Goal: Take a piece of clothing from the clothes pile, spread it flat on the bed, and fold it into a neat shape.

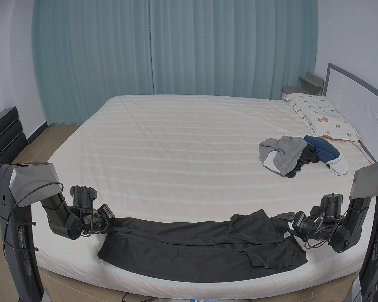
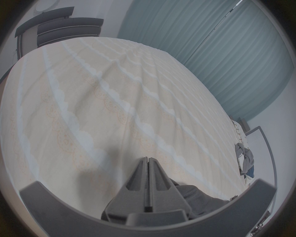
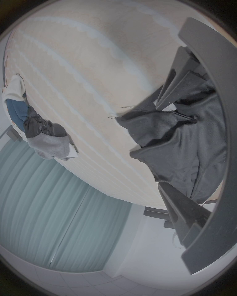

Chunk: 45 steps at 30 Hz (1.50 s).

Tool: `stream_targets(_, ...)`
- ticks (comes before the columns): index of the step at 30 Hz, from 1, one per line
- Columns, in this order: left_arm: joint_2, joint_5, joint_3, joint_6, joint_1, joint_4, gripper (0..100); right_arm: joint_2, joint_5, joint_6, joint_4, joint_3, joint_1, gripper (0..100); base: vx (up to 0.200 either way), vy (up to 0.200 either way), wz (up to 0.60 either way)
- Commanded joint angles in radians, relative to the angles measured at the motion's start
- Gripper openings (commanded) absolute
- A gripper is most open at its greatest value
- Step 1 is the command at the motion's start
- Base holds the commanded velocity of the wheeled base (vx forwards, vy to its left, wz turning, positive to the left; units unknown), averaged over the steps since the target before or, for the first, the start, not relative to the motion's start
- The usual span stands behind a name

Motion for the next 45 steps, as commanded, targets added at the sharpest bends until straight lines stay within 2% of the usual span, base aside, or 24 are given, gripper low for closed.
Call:
stream_targets(1,0.003,0.001,0.0,-0.001,0.0,-0.001,0,0.015,-0.001,-0.007,-0.001,0.007,0.016,100,0.0,0.0,0.0)
stream_targets(7,0.003,0.0,0.0,-0.001,0.0,-0.001,0,0.067,-0.004,-0.068,-0.002,0.012,0.016,100,0.0,0.0,0.0)
stream_targets(17,0.003,0.0,0.0,0.003,-0.002,-0.001,0,0.082,-0.002,-0.074,-0.002,-0.014,0.037,100,0.0,0.0,0.0)
stream_targets(18,0.003,0.0,0.0,0.003,-0.002,-0.001,0,0.082,-0.004,-0.074,-0.001,-0.019,0.042,0,0.0,0.0,0.0)
stream_targets(30,0.004,0.0,0.0,0.006,-0.002,-0.001,0,0.082,-0.009,-0.076,0.005,-0.006,0.024,0,0.0,0.0,0.0)
stream_targets(39,-0.005,0.001,0.003,0.009,-0.002,0.001,0,0.078,-0.007,-0.111,0.004,0.012,-0.044,0,0.0,0.0,0.0)
stream_targets(45,-0.003,0.003,0.015,0.009,-0.005,-0.001,0,0.073,-0.007,-0.117,0.005,0.012,-0.061,0,0.0,0.0,0.0)
